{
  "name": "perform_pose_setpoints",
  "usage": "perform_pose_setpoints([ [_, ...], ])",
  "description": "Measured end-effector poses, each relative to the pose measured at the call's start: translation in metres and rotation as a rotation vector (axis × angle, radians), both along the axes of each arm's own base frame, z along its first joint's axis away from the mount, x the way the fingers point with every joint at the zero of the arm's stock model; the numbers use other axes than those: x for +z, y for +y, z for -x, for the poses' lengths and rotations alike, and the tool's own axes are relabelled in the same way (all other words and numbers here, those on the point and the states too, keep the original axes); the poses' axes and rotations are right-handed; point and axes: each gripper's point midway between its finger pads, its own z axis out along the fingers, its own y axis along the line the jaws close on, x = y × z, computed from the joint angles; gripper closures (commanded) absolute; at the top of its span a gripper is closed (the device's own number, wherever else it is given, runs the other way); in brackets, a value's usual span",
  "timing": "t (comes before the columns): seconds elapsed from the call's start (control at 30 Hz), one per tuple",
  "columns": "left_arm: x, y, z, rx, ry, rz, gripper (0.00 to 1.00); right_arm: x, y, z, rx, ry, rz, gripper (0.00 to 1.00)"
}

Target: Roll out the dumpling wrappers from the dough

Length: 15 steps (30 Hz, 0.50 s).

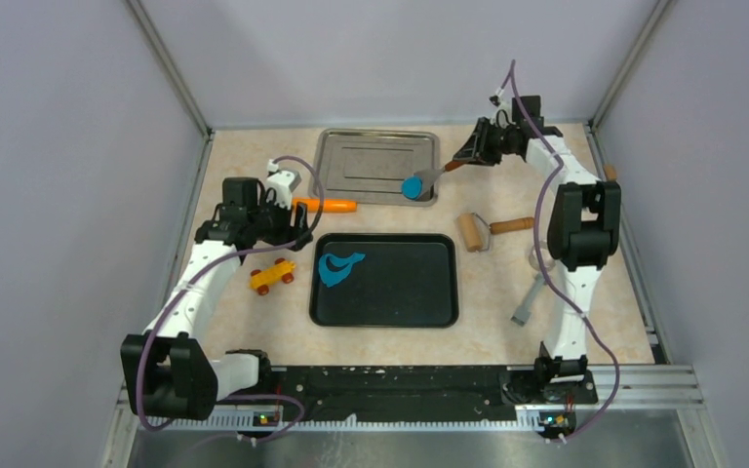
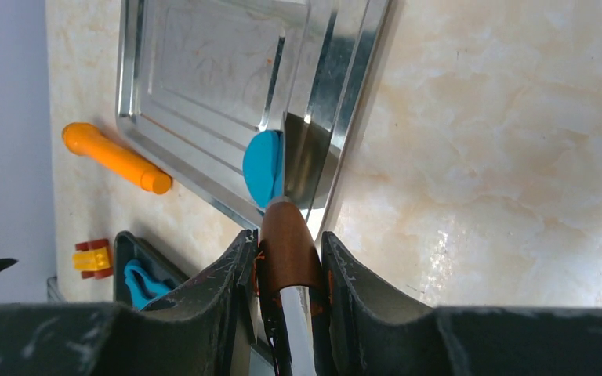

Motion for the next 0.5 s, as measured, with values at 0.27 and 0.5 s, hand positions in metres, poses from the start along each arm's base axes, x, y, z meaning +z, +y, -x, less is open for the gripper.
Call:
perform_pose_setpoints([
  [0.27, 0.004, -0.002, -0.003, 0.013, -0.010, 0.025, 0.32, 0.015, 0.000, -0.001, -0.007, -0.054, 0.118, 1.00],
  [0.5, 0.009, -0.007, -0.006, 0.017, -0.022, 0.056, 0.32, 0.025, -0.016, -0.007, -0.039, -0.102, 0.210, 1.00],
])
